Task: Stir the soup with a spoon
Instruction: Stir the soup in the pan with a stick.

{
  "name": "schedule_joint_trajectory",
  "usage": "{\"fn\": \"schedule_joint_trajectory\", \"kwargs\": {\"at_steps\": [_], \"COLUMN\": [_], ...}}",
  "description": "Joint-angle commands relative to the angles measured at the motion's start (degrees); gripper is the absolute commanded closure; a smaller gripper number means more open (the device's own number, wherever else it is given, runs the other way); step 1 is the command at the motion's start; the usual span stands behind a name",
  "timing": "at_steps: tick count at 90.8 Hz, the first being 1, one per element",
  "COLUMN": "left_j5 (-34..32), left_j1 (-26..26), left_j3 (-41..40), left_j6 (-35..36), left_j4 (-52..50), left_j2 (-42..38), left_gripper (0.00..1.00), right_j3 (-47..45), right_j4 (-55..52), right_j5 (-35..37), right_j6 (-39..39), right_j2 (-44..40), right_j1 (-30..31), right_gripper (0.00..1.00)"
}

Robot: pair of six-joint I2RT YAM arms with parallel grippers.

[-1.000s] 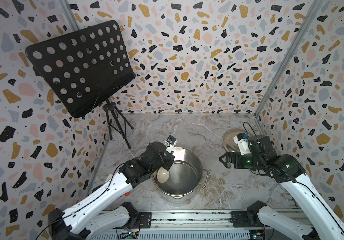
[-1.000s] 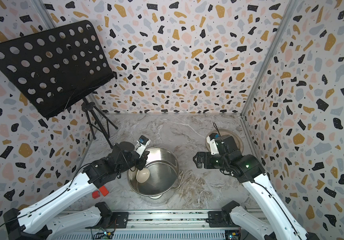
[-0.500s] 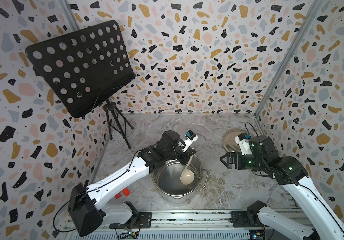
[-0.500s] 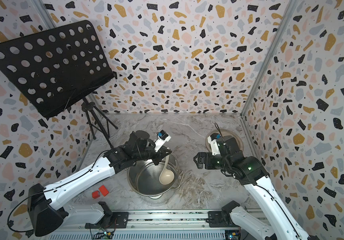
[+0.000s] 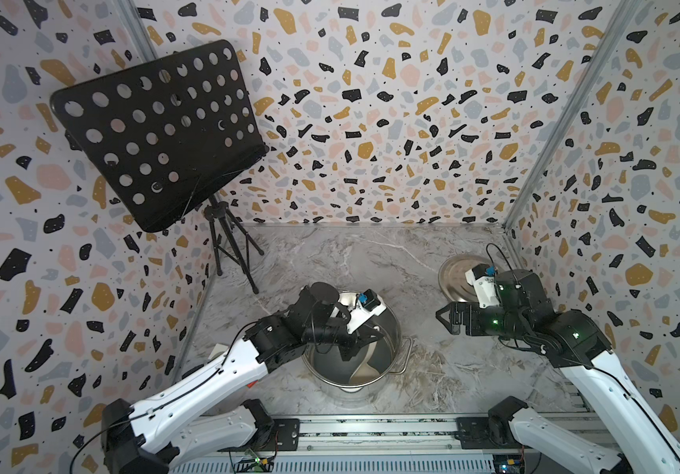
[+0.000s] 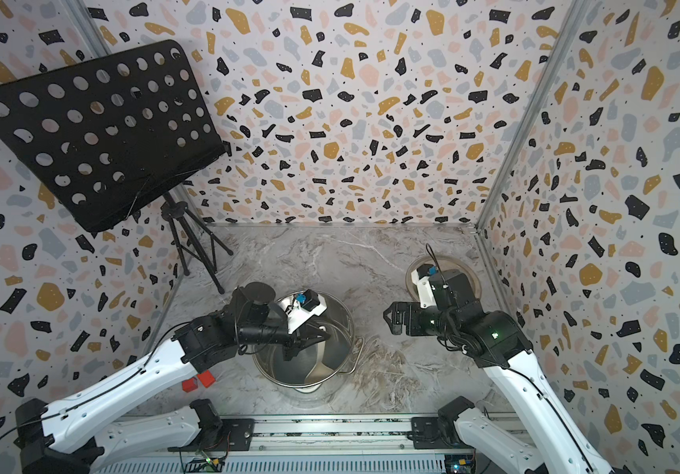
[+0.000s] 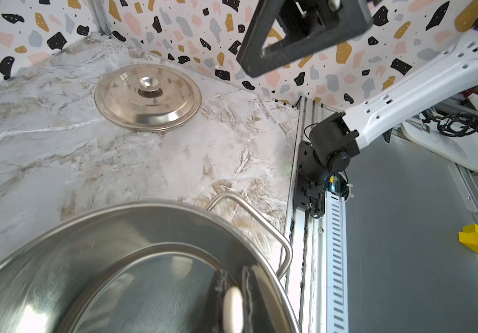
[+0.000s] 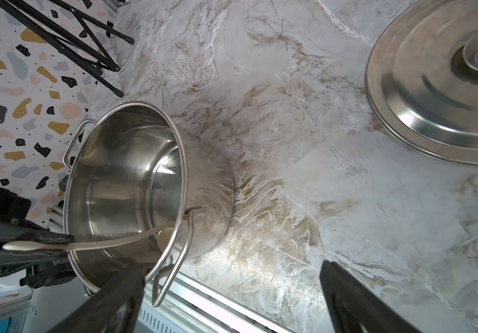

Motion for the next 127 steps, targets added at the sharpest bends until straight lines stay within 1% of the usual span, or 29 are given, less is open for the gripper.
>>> {"fn": "schedule_joint_trajectory", "kwargs": {"at_steps": [1, 5, 12, 19, 25, 31, 51, 57, 69, 79, 88, 96, 111, 127], "left_j5": [-3.2, -7.01, -16.53, -26.7, -32.69, -36.15, -40.55, -39.23, -32.59, -26.27, -18.36, -12.75, -4.6, 2.47], "left_j1": [-0.19, -0.17, -0.22, -0.14, 0.26, 1.05, 3.97, 4.88, 5.66, 5.68, 5.66, 5.58, 4.24, 1.72], "left_j3": [-2.41, -2.83, -2.71, -1.91, -0.84, -0.29, 2.03, 3.72, 7.77, 10.96, 13.79, 15.42, 16.14, 13.1], "left_j6": [-0.59, -1.12, -1.56, -2.12, -2.29, -2.63, -3.21, -2.88, -1.96, -0.93, 0.23, 0.21, 0.84, 3.64], "left_j4": [-3.61, -4.54, -6.79, -8.84, -10.26, -10.47, -5.46, -3.61, 0.15, 3.04, 4.82, 6.24, 7.83, 7.41], "left_j2": [-4.42, -6.43, -9.01, -10.11, -9.78, -9.05, -3.78, -1.34, 4.84, 9.82, 13.85, 16.68, 18.48, 16.11], "left_gripper": [1.0, 1.0, 1.0, 1.0, 1.0, 1.0, 1.0, 1.0, 1.0, 1.0, 1.0, 1.0, 1.0, 1.0], "right_j3": [-0.1, -0.07, -0.15, -0.26, -0.22, -0.16, 0.04, 0.06, 0.06, 0.03, 0.07, 0.18, 0.38, 0.34], "right_j4": [0.41, 0.4, 0.37, 0.49, 0.61, 0.62, 0.72, 0.76, 0.72, 0.83, 0.77, 0.69, 0.7, 0.72], "right_j5": [0.26, 0.26, 0.34, 0.26, 0.17, 0.02, 0.07, 0.16, 0.32, 0.51, 0.57, 0.69, 0.95, 0.97], "right_j6": [0.37, 0.36, 0.41, 0.43, 0.42, 0.3, 0.02, 0.03, 0.0, 0.04, -0.03, -0.04, 0.1, 0.21], "right_j2": [-0.1, -0.01, 0.08, 0.12, 0.25, 0.56, 0.57, 0.39, 0.26, 0.1, -0.08, -0.18, -0.61, -0.71], "right_j1": [0.08, 0.06, 0.06, 0.1, 0.1, 0.13, 0.1, 0.06, 0.06, 0.07, 0.08, 0.08, 0.1, 0.06], "right_gripper": [0.0, 0.0, 0.0, 0.0, 0.0, 0.0, 0.0, 0.0, 0.0, 0.0, 0.0, 0.0, 0.0, 0.0]}}
